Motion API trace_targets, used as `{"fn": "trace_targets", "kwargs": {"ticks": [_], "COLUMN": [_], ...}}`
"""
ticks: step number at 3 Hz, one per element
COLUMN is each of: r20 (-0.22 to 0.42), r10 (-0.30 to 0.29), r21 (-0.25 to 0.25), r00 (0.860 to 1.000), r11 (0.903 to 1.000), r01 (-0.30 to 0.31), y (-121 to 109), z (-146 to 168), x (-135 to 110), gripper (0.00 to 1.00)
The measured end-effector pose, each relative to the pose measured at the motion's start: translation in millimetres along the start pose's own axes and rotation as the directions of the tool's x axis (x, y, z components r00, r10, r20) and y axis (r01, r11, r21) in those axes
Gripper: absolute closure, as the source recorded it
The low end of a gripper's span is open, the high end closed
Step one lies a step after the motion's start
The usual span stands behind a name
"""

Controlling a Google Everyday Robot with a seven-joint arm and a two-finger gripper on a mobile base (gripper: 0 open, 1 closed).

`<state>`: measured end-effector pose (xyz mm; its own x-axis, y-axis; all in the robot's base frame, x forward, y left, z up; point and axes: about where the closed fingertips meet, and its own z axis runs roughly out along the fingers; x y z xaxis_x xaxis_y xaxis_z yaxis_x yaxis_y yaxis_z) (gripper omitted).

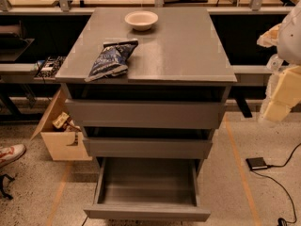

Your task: Close bottom drawer

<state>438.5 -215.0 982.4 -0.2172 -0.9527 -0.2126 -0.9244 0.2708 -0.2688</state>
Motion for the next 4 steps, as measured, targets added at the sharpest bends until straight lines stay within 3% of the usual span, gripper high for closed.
{"fn": "trace_targets", "kwargs": {"ticks": [1, 2, 3, 4], "r20": [0.000, -0.031, -0.062, -0.115], "r10": [0.000, 0.045, 0.130, 0.206], "r21": [0.000, -0.028, -0.094, -0.152], "r00": [1.000, 0.999, 0.989, 0.972], "r11": [1.0000, 0.9986, 0.9862, 0.9631], "r01": [0.000, -0.045, -0.136, -0.222], "y": [0.0, 6.9, 23.3, 46.6], "z": [0.0, 24.9, 76.2, 136.4], "x": [0.0, 10.7, 35.2, 66.2], "gripper": [0.00, 0.00, 0.00, 0.00]}}
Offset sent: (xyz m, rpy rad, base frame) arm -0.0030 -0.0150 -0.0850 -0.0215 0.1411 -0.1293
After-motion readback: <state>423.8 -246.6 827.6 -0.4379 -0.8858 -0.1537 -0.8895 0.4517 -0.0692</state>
